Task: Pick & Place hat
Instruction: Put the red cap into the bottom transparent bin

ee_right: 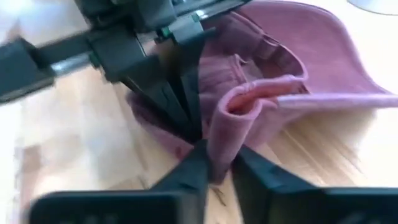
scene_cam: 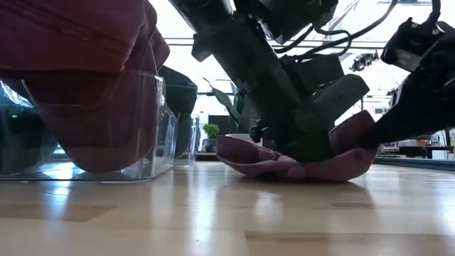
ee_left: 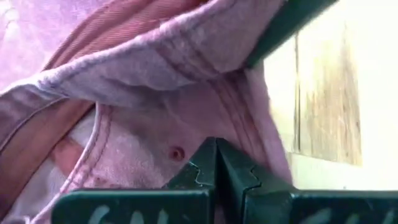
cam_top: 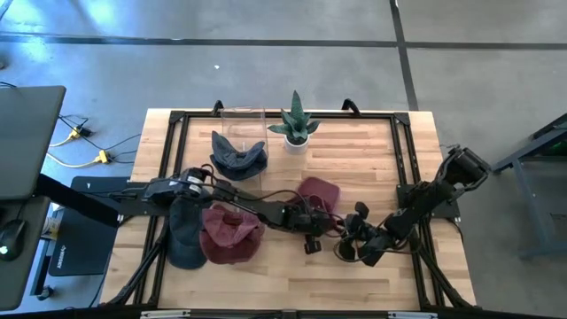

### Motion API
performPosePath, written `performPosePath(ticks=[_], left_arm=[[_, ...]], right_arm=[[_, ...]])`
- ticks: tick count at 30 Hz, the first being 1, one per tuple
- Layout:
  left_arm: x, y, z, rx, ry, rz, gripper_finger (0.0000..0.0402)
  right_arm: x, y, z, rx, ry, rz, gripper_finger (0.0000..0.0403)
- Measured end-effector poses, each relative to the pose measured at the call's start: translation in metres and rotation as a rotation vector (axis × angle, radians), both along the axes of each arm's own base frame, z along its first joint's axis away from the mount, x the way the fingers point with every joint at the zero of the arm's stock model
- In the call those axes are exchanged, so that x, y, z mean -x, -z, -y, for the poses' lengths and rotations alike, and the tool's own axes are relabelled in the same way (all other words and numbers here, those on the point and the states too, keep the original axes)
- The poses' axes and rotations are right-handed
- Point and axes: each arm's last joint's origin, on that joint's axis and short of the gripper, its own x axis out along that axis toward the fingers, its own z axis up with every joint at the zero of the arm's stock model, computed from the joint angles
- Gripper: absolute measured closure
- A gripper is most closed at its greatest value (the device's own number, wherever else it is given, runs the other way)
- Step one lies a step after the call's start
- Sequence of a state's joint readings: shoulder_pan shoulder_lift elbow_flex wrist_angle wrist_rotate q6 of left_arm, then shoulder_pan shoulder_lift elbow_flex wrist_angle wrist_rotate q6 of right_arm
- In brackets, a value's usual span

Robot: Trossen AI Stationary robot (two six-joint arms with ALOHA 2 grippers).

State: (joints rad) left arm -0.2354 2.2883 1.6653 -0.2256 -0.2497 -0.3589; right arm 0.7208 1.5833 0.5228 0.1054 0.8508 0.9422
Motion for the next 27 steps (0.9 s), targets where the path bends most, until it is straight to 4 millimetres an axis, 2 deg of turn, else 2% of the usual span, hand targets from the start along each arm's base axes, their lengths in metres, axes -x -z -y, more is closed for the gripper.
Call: performPosePath(ticks=[2,3,7,10,16,18,22,25,27], left_arm=[[0.0,0.0,0.0,0.015,-0.031,0.003,0.0401],[0.0,0.0,-0.001,0.019,-0.06,0.007,0.0401],[0.001,0.001,-0.003,0.041,-0.198,0.024,0.0401],[0.001,-0.001,-0.003,0.03,-0.241,0.046,0.0401],[-0.009,-0.031,0.008,0.006,-0.2,0.137,0.0401],[-0.01,-0.034,0.008,-0.007,-0.192,0.14,0.0401],[-0.01,-0.029,-0.008,-0.03,-0.207,0.078,0.0401],[-0.014,-0.005,-0.017,-0.013,-0.19,0.012,0.0401],[-0.014,0.001,-0.017,-0.002,-0.177,-0.007,0.0401]], right_arm=[[0.002,0.001,0.0,0.016,-0.003,-0.009,0.0383],[0.003,0.001,-0.001,0.022,-0.009,-0.015,0.0392],[0.01,-0.003,-0.004,-0.005,-0.01,-0.013,0.0381],[0.017,-0.008,-0.006,-0.005,-0.021,-0.016,0.0395],[0.021,-0.015,-0.008,-0.011,-0.062,-0.019,0.0385],[0.021,-0.014,-0.008,-0.015,-0.084,-0.041,0.0388],[0.022,-0.014,-0.009,-0.021,-0.106,-0.059,0.0398],[0.022,-0.014,-0.009,-0.021,-0.106,-0.059,0.0391],[0.022,-0.014,-0.009,-0.014,-0.11,-0.061,0.0389]])
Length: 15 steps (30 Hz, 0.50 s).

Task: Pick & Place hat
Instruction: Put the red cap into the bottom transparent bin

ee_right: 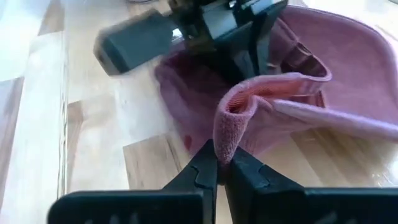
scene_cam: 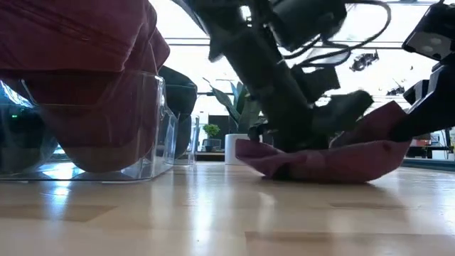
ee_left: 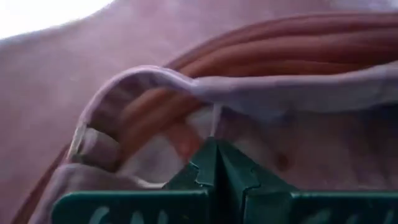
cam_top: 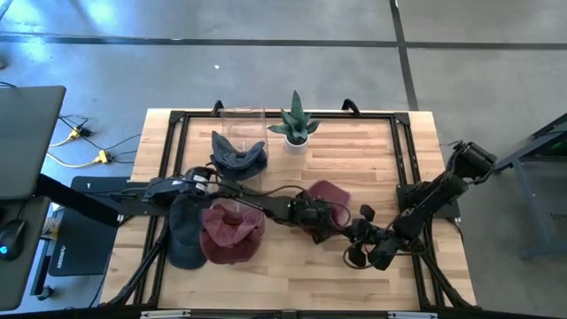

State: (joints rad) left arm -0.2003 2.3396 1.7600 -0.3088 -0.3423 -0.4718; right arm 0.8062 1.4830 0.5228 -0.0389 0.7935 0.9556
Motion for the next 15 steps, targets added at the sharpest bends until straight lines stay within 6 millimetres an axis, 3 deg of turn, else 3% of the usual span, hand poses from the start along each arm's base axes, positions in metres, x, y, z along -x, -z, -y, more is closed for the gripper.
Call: performPosePath(ticks=[5,15], left_arm=[[-0.006,0.015,0.0,0.07,0.055,-0.002,0.0401],[-0.009,0.016,0.003,0.098,0.058,0.046,0.0401]], right_arm=[[0.003,-0.006,0.0,0.01,-0.047,-0.012,0.0398],[0.026,-0.033,0.005,-0.066,-0.046,0.012,0.0397]])
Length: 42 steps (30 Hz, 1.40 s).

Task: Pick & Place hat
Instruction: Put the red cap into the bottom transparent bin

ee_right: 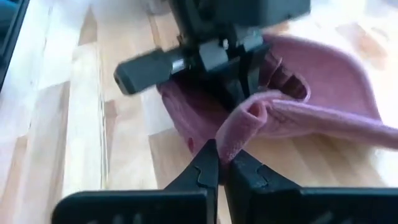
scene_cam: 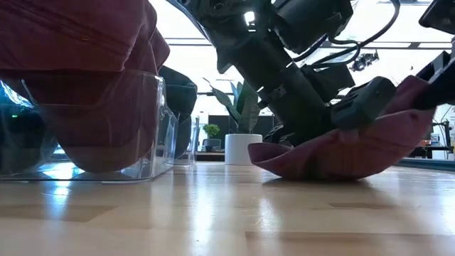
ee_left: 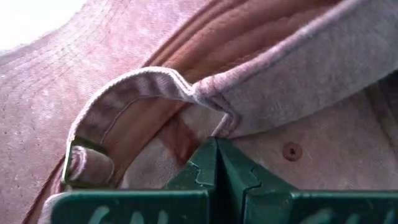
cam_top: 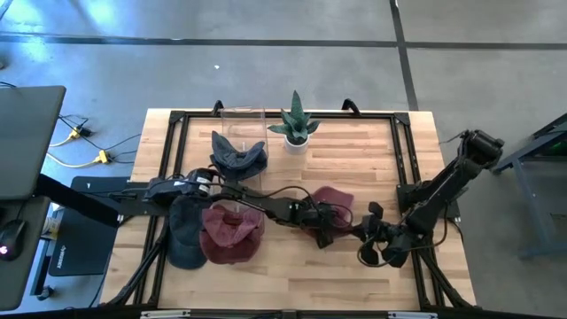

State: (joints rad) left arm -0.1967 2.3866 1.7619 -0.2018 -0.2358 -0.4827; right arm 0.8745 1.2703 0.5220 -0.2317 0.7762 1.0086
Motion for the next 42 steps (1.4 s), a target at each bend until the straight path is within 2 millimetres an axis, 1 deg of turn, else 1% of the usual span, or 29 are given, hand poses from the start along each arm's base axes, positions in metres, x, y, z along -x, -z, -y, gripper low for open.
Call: performPosePath(ticks=[3,5,7,11,14,16,19,21,22,24,26,29,31,34,39,42], left_arm=[[0.0,0.0,0.0,-0.01,-0.009,0.001,0.0401],[0.001,-0.003,0.001,-0.032,-0.018,0.007,0.0401],[0.006,-0.014,0.005,-0.061,-0.003,-0.009,0.0401],[0.006,-0.027,0.015,-0.12,0.062,-0.035,0.0401],[0.008,-0.059,0.029,-0.175,0.108,-0.03,0.0401],[0.01,-0.078,0.039,-0.215,0.126,-0.041,0.0401],[0.019,-0.101,0.059,-0.311,0.16,-0.113,0.0401],[0.026,-0.117,0.076,-0.378,0.186,-0.097,0.0401],[0.03,-0.123,0.085,-0.404,0.208,-0.085,0.0401],[0.036,-0.123,0.1,-0.435,0.269,-0.087,0.0401],[0.042,-0.116,0.112,-0.461,0.353,-0.119,0.0401],[0.046,-0.116,0.123,-0.501,0.519,-0.127,0.0394],[0.048,-0.114,0.125,-0.498,0.601,-0.134,0.0375],[0.05,-0.098,0.124,-0.509,0.657,-0.19,0.0326],[0.048,-0.074,0.102,-0.59,0.612,-0.278,0.0222],[0.05,-0.06,0.09,-0.587,0.604,-0.332,0.018]], right_arm=[[0.002,0.004,0.001,-0.03,0.001,-0.021,0.038],[0.004,0.008,0.003,-0.026,0.002,-0.027,0.036],[0.005,0.011,0.004,-0.02,-0.01,-0.04,0.0332],[0.006,0.009,0.004,-0.023,-0.041,-0.052,0.0268],[0.008,0.004,0.004,-0.073,-0.061,-0.058,0.023],[0.011,0.0,0.004,-0.109,-0.074,-0.052,0.0217],[0.017,-0.006,0.0,-0.134,-0.109,-0.031,0.0211],[0.022,-0.009,-0.003,-0.146,-0.125,-0.012,0.0211],[0.025,-0.01,-0.005,-0.151,-0.131,0.0,0.0211],[0.03,-0.011,-0.01,-0.157,-0.154,0.018,0.0211],[0.034,-0.012,-0.014,-0.156,-0.171,0.038,0.0211],[0.037,-0.014,-0.019,-0.152,-0.184,0.084,0.021],[0.037,-0.014,-0.024,-0.14,-0.218,0.103,0.021],[0.033,-0.016,-0.031,-0.127,-0.297,0.129,0.021],[0.029,-0.017,-0.042,-0.094,-0.416,0.169,0.021],[0.028,-0.018,-0.044,-0.083,-0.451,0.183,0.021]])
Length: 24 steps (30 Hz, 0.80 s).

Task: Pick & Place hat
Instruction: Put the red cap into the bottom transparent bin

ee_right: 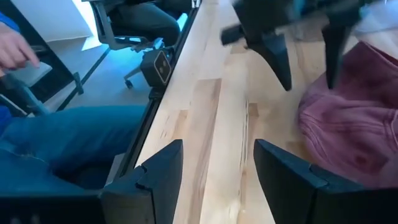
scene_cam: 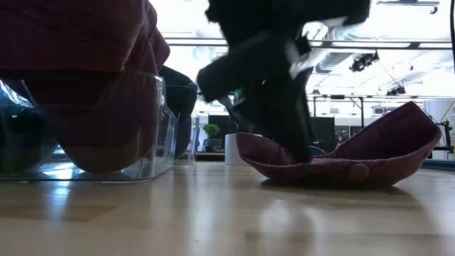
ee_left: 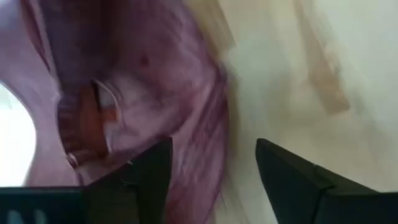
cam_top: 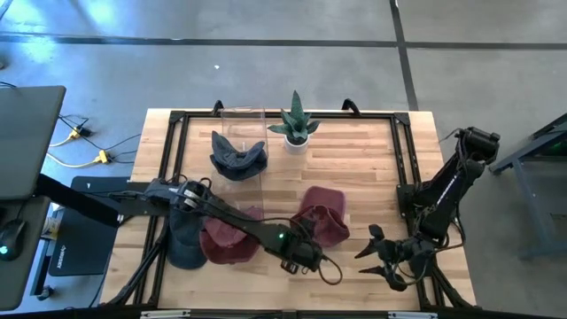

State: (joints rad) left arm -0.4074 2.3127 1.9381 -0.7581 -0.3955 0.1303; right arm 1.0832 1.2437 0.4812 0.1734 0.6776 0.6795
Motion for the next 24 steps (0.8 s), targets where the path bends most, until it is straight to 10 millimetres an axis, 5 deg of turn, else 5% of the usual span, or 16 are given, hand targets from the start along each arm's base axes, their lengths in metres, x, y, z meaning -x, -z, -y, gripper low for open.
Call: performPosePath(ticks=[6,11,16,20,24], left_arm=[[0.001,0.025,-0.015,-0.069,-0.037,0.004,0.0191],[-0.001,0.029,-0.018,-0.064,-0.01,0.024,0.0255],[-0.003,0.03,-0.018,-0.022,-0.026,0.04,0.0333],[-0.006,0.022,-0.014,0.039,-0.007,0.063,0.0392],[-0.012,-0.002,-0.009,0.072,-0.004,0.135,0.0382]], right_arm=[[0.0,-0.001,-0.001,0.014,-0.02,0.01,0.021],[-0.001,0.001,-0.004,0.052,-0.077,0.022,0.021],[-0.011,0.021,-0.015,0.285,-0.06,0.091,0.0214],[-0.029,0.029,-0.031,0.413,-0.117,0.081,0.023],[-0.048,0.032,-0.042,0.491,-0.16,0.022,0.0253]])
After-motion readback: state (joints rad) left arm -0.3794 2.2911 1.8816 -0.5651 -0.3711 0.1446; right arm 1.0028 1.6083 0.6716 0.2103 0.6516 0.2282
